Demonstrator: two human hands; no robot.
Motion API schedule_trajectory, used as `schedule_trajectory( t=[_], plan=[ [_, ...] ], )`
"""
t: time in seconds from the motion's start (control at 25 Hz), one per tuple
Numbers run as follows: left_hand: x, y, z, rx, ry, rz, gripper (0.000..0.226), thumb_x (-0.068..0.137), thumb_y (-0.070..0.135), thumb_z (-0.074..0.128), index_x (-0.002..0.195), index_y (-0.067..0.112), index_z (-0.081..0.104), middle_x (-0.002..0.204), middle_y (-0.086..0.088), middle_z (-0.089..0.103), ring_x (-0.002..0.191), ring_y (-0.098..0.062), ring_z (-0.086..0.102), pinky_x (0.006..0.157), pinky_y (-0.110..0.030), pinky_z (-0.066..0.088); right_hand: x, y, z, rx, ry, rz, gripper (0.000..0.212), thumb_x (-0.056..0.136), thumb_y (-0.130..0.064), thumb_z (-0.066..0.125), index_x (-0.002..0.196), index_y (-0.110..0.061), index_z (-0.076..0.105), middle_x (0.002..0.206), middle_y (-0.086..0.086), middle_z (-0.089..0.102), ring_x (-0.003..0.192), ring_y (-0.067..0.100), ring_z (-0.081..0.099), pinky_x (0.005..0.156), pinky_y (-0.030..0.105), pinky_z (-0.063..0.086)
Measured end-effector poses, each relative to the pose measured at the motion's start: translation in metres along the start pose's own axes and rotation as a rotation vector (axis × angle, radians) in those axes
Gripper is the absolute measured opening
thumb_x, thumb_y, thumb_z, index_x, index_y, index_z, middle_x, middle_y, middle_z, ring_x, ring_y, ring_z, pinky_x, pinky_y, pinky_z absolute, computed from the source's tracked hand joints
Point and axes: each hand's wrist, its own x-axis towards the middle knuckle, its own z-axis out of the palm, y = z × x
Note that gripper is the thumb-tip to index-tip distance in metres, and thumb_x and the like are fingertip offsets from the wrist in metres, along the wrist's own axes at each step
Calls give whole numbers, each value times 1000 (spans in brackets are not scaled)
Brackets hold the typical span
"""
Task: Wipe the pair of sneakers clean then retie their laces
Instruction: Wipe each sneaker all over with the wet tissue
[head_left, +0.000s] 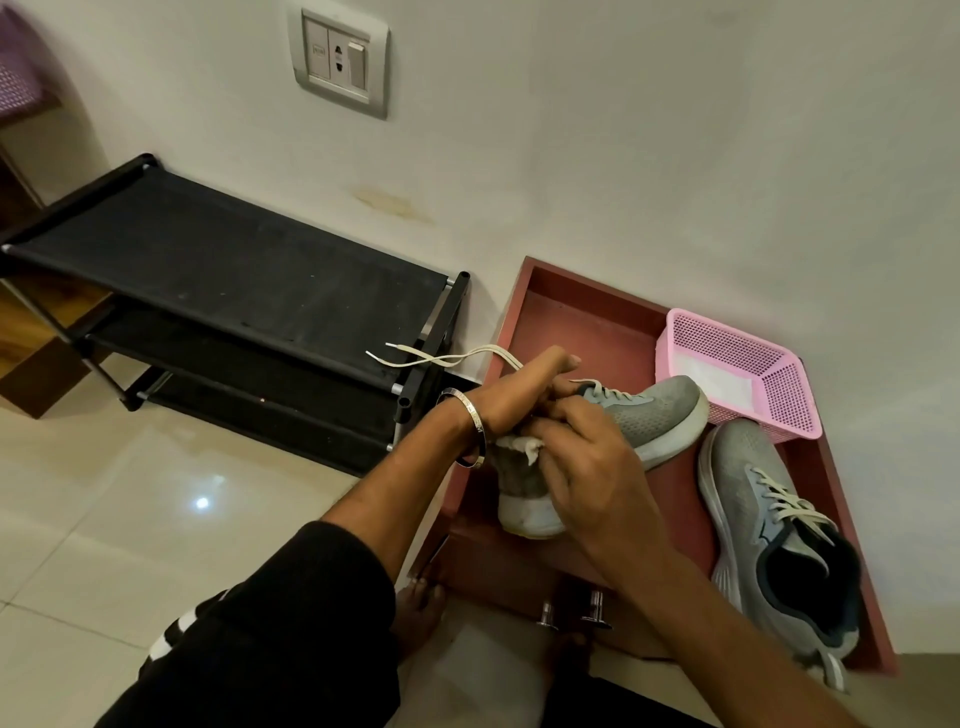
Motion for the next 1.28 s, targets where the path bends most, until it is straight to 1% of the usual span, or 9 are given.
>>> schedule_trajectory(
  t=[0.12, 0.24, 0.44, 0.52, 0.64, 0.88, 0.96, 1.08, 1.28],
  plan=[
    [-1, 0, -2, 6, -11, 29, 54, 80, 65, 33, 104, 20, 53, 71, -8, 29, 63, -24, 22, 57, -28, 27, -23, -6, 8, 2, -40, -33, 24, 91, -17, 49, 97, -12, 71, 97, 1, 58, 87, 13, 51, 76, 23, 43],
    [-1, 2, 1, 11, -65, 40, 53, 80, 62, 29, 107, 22, 49, 83, -15, 13, 68, -26, 11, 55, -30, 16, -52, -4, 3, -2, -79, -103, 24, 88, -16, 50, 95, -14, 72, 94, -2, 57, 81, 12, 49, 68, 28, 44],
    [2, 2, 2, 33, -19, 45, 42, 80, 60, 34, 96, 21, 39, 78, -9, 13, 62, -21, 9, 55, -31, 13, -43, 6, 7, 54, 72, 11, 24, 88, -12, 52, 100, -9, 74, 94, 2, 59, 85, 16, 56, 77, 21, 43],
    [2, 1, 1, 24, -19, 48, 35, 86, 54, 32, 91, 20, 33, 75, -5, 11, 59, -17, 9, 52, -28, 13, -35, 18, 3, 86, 216, 159, 23, 86, -4, 56, 99, -8, 74, 95, 4, 60, 88, 13, 57, 80, 14, 42],
    [3, 0, 1, 33, 13, 20, 39, 86, 54, 32, 96, 17, 42, 72, -4, 13, 62, -20, 9, 52, -27, 14, -27, 28, -6, 160, 357, 358, 30, 80, 8, 61, 100, -9, 75, 96, 2, 63, 90, 4, 57, 83, 5, 38],
    [3, -3, -2, 5, -19, 0, 52, 84, 60, 35, 107, 18, 53, 72, -11, 29, 59, -19, 17, 52, -28, 19, -35, -2, 18, 82, 134, 31, 24, 85, -8, 57, 103, -8, 73, 95, 3, 61, 85, 18, 59, 76, 23, 47],
    [2, -3, -2, 2, 6, -7, 56, 84, 61, 36, 106, 15, 60, 74, -14, 36, 58, -19, 26, 53, -26, 25, -25, 19, 10, 75, 258, 148, 24, 83, -3, 58, 102, -6, 73, 94, 5, 62, 86, 20, 60, 76, 25, 48],
    [1, -3, -1, -15, 8, 5, 51, 84, 57, 34, 106, 15, 53, 74, -8, 18, 62, -21, 12, 50, -24, 18, -16, 41, -3, 107, 403, 372, 24, 82, 4, 65, 101, -7, 75, 96, 5, 65, 89, 17, 63, 80, 33, 52],
    [2, -7, 0, -64, 41, -19, 53, 84, 58, 40, 105, 15, 63, 71, -5, 33, 62, -22, 16, 56, -31, 18, -31, -6, 22, 85, 200, 90, 22, 81, -3, 65, 101, -8, 73, 94, 3, 61, 86, 14, 57, 79, 13, 41]
  ],
)
